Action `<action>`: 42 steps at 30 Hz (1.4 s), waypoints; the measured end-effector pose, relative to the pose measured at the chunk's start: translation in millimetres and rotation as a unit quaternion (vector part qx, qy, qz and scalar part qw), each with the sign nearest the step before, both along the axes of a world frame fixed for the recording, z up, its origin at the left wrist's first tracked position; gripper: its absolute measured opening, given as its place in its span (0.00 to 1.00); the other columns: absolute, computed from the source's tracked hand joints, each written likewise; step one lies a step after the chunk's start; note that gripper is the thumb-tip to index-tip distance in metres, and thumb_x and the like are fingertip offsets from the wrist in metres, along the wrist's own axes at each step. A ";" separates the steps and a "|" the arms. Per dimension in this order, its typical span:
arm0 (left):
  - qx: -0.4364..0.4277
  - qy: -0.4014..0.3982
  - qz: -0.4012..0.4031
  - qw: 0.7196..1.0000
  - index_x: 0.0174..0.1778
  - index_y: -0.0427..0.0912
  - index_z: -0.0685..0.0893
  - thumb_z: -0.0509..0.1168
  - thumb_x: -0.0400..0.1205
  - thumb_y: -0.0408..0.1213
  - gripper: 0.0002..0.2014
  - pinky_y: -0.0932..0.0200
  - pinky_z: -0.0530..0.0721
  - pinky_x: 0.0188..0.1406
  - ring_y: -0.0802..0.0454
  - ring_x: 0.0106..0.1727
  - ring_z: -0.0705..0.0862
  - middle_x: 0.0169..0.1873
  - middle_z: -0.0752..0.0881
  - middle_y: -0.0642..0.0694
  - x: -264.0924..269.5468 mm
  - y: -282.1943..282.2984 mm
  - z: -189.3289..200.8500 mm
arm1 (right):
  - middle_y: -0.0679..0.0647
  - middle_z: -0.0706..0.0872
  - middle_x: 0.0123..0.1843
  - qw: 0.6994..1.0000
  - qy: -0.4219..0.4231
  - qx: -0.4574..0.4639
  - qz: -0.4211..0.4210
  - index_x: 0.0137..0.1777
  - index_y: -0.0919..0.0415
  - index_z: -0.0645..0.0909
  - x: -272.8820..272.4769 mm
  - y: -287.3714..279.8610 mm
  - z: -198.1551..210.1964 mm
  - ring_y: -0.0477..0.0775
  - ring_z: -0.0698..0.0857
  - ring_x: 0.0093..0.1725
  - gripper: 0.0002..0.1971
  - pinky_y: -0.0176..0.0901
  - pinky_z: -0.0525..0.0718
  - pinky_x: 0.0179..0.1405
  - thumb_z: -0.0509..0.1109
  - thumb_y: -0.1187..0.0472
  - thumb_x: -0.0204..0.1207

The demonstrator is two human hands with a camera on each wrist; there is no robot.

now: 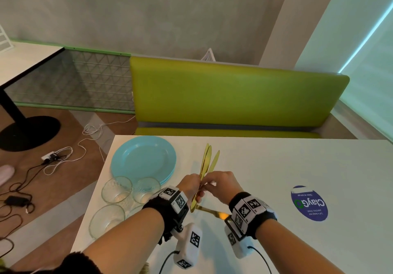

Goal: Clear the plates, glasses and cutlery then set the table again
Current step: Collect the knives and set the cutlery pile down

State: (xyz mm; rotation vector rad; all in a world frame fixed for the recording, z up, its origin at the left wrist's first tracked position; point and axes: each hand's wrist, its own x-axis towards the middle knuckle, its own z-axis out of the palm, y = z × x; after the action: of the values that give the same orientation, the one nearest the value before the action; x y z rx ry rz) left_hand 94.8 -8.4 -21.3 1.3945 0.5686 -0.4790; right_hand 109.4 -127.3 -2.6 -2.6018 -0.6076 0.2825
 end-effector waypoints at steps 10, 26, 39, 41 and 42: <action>-0.007 0.004 0.017 1.000 0.44 0.43 0.75 0.50 0.88 0.36 0.11 0.65 0.66 0.19 0.56 0.24 0.68 0.28 0.72 0.48 -1.0 19.3 -7.1 | 0.50 0.83 0.66 0.975 0.125 -0.160 -0.090 0.65 0.52 0.81 -3.2 -15.1 -54.4 0.50 0.83 0.63 0.17 0.40 0.81 0.64 0.69 0.59 0.76; 0.000 -0.014 -0.040 0.999 0.45 0.42 0.75 0.50 0.88 0.37 0.10 0.64 0.67 0.23 0.56 0.24 0.66 0.28 0.70 0.48 -28.8 40.1 -6.2 | 0.54 0.85 0.62 0.945 0.116 -0.296 -0.072 0.63 0.58 0.82 -17.0 7.9 -82.6 0.55 0.84 0.62 0.14 0.43 0.82 0.56 0.60 0.61 0.81; 0.083 -0.043 -0.087 0.992 0.40 0.43 0.74 0.48 0.88 0.38 0.14 0.63 0.70 0.24 0.55 0.26 0.71 0.30 0.74 0.47 -51.6 62.6 -4.4 | 0.52 0.87 0.56 0.928 0.190 -0.287 -0.145 0.58 0.55 0.84 -45.0 13.9 -81.5 0.53 0.87 0.54 0.21 0.39 0.86 0.50 0.74 0.48 0.66; 0.095 -0.045 -0.098 0.990 0.41 0.42 0.73 0.49 0.88 0.37 0.12 0.64 0.68 0.23 0.56 0.26 0.69 0.30 0.73 0.47 -53.6 61.8 -5.1 | 0.52 0.87 0.56 0.927 0.189 -0.285 -0.151 0.58 0.55 0.84 -52.2 13.0 -78.8 0.53 0.87 0.54 0.20 0.38 0.85 0.50 0.74 0.49 0.67; 0.101 -0.046 -0.105 0.988 0.43 0.41 0.73 0.49 0.88 0.37 0.11 0.64 0.68 0.23 0.56 0.25 0.69 0.30 0.73 0.47 -54.4 60.8 -5.7 | 0.52 0.87 0.57 0.927 0.188 -0.289 -0.150 0.58 0.55 0.84 -56.1 12.6 -76.4 0.53 0.87 0.55 0.19 0.38 0.85 0.50 0.74 0.50 0.68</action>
State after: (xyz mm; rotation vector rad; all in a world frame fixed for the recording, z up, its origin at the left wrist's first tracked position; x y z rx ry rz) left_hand 40.4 52.4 -26.9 1.6719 0.4052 -0.5322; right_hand 53.3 -114.7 -79.0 -3.0077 0.0296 0.9537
